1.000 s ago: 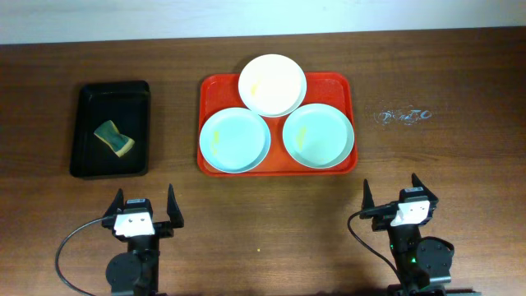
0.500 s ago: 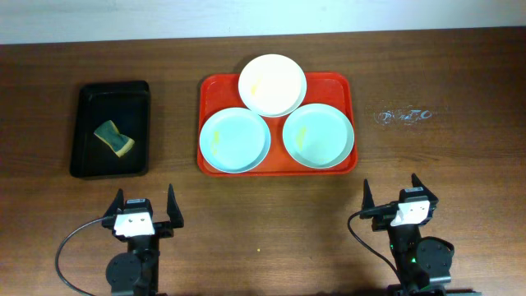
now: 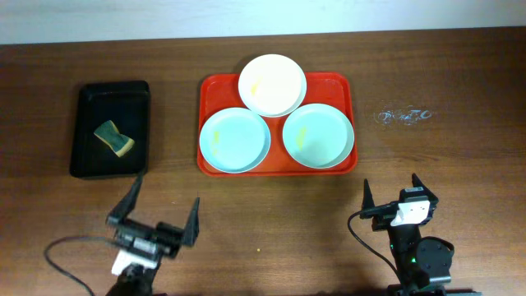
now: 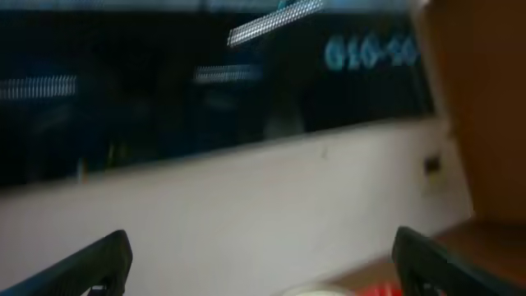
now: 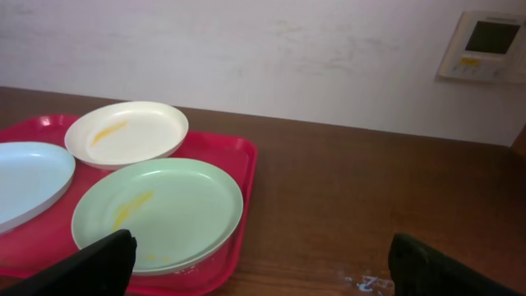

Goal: Clean dirty plates on tray and stack at the side
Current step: 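Reach the left gripper into the black tray and grasp the sponge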

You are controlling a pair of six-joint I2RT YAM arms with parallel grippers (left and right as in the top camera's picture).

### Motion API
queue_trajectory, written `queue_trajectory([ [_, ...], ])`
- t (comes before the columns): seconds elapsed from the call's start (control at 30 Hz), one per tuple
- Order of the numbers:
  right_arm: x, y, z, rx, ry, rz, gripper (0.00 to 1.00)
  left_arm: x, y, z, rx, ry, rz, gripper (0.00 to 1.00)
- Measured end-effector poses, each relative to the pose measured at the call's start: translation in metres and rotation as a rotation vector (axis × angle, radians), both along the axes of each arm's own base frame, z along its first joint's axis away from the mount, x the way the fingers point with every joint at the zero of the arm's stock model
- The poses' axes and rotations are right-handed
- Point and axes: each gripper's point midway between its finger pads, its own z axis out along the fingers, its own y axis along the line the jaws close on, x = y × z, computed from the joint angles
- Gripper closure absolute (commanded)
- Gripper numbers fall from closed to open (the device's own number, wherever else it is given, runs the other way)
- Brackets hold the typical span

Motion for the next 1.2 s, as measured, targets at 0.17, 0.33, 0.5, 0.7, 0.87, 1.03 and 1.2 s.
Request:
queue_trajectory([
  [0.17, 0.000, 0.000, 0.000, 0.000, 0.002, 0.000, 0.01, -0.022, -0.002, 0.037, 0.006, -0.140, -0.005, 0.01],
  [0.33, 0.000, 0.000, -0.001, 0.000, 0.003, 0.000, 0.01, 0.042, 0.006, 0.057, -0.009, 0.224, 0.030, 0.01],
  [0.5, 0.000, 0.000, -0.001, 0.000, 0.005, 0.000, 0.01, 0.134, -0.029, 0.053, 0.074, 0.779, -0.238, 0.01],
  [0.7, 0.000, 0.000, -0.001, 0.000, 0.005, 0.000, 0.01, 0.225, 0.018, 0.009, -0.089, 1.173, 0.066, 0.01],
  [0.87, 0.000, 0.000, -0.001, 0.000, 0.006, 0.000, 0.01, 0.276, 0.131, -0.067, -0.205, 1.311, 0.669, 0.01],
  [1.03, 0.000, 0.000, -0.001, 0.000, 0.005, 0.000, 0.01, 0.271, 0.180, -0.148, -0.386, 1.493, 0.858, 0.01],
  [1.2, 0.000, 0.000, -0.001, 0.001, 0.006, 0.000, 0.01, 0.244, 0.212, -0.174, -0.585, 1.639, 0.870, 0.00],
])
